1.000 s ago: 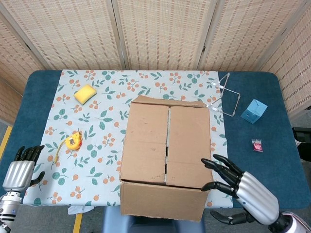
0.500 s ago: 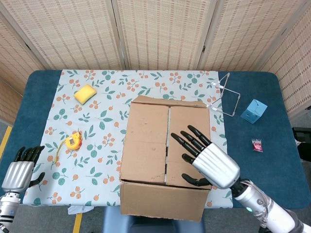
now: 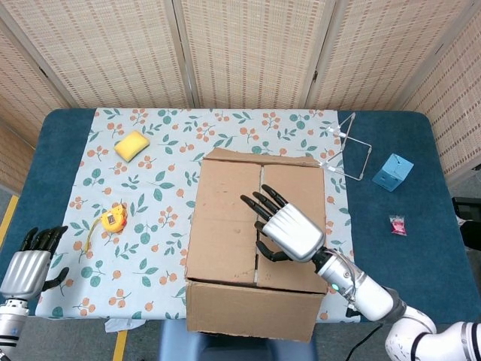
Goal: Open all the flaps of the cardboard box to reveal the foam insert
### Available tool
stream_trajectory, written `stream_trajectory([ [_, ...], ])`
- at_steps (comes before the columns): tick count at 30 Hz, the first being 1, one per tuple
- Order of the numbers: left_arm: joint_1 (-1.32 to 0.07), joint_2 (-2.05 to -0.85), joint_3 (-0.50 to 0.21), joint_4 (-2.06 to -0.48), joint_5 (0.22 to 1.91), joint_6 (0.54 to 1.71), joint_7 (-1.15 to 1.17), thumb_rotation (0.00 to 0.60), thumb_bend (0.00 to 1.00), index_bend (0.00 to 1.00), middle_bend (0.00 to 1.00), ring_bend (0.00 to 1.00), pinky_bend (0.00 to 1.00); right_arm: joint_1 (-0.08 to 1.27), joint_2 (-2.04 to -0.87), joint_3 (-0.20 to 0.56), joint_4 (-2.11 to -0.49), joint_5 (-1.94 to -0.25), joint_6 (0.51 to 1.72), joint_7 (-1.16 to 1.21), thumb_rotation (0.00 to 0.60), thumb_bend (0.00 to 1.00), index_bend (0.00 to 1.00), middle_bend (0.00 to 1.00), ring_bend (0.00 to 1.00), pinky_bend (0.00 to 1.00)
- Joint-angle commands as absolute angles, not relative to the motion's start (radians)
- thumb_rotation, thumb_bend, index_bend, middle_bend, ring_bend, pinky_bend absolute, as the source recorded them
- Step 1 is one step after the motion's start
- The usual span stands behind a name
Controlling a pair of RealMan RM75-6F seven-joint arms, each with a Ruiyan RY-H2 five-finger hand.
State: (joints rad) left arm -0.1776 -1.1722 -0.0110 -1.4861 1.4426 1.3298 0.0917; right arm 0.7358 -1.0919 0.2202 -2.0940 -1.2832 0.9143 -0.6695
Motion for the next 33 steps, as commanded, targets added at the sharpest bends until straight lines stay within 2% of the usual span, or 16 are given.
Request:
stream_trajectory([
  [1,-0.176,-1.169,-0.011,-1.486,1.446,1.334,0.084,0.6,0.37,0.09,0.15,0.14,0.08,0.787,-1.142,0.224,-2.051,-1.219,0.881,-0.708,0.257,0.6,0.55,0.07,0.07,0.0],
  [8,-0.174,-1.157,-0.01,-1.484,1.457,1.339,0.051,0.6,0.37,0.09,0.15,0.14,0.08,0.865,-1.215,0.21,-1.983,-1.119,0.847,-0.744,0.256,0.68,0.58,0.07,0.07,0.0],
  [19,-0.171,-1.149,-0.009,-1.479,1.468,1.346,0.022,0.6,0.37,0.09,0.15,0.14,0.08,0.955,-1.241,0.163,-1.959,-1.009,0.869,-0.875,0.252,0.69,0.63,0.08,0.06,0.0],
  [33,-0.169,-1.151,-0.01,-1.478,1.47,1.351,0.024,0.6,0.37,0.08,0.15,0.14,0.08,1.032,-1.22,0.095,-2.006,-0.872,0.925,-0.997,0.253,0.7,0.65,0.08,0.05,0.0],
])
